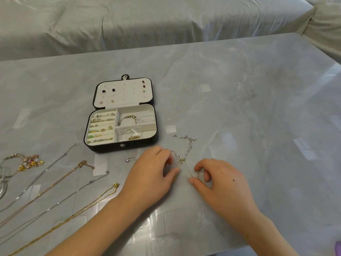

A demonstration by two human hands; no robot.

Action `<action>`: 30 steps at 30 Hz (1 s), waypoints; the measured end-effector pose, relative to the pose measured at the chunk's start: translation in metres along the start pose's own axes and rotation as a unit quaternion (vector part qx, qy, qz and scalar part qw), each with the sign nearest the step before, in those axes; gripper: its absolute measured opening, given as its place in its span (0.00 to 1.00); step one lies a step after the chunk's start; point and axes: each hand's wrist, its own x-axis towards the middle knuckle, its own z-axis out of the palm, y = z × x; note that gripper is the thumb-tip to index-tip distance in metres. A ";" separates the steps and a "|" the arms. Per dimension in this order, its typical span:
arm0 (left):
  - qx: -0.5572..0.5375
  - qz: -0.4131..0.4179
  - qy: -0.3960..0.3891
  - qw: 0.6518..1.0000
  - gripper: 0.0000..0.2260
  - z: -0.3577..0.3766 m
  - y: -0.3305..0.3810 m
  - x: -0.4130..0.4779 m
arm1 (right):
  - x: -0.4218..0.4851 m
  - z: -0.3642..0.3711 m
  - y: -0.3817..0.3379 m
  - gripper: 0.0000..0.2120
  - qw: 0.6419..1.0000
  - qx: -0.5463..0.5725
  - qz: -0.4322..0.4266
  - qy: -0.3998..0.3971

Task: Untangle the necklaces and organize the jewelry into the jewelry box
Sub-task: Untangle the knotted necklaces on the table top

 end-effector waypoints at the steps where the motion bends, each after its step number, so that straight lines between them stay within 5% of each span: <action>1: 0.001 0.003 0.001 1.000 0.08 0.001 -0.002 -0.004 | -0.002 -0.002 0.001 0.08 1.000 -0.002 0.004 -0.011; 18: 0.041 0.029 -0.094 0.994 0.05 -0.033 -0.019 -0.031 | -0.019 -0.028 -0.005 0.13 0.979 -0.069 0.003 -0.192; 30: 0.020 0.063 -0.090 0.994 0.13 -0.020 -0.023 -0.030 | -0.006 -0.042 -0.002 0.08 0.991 0.001 0.030 -0.133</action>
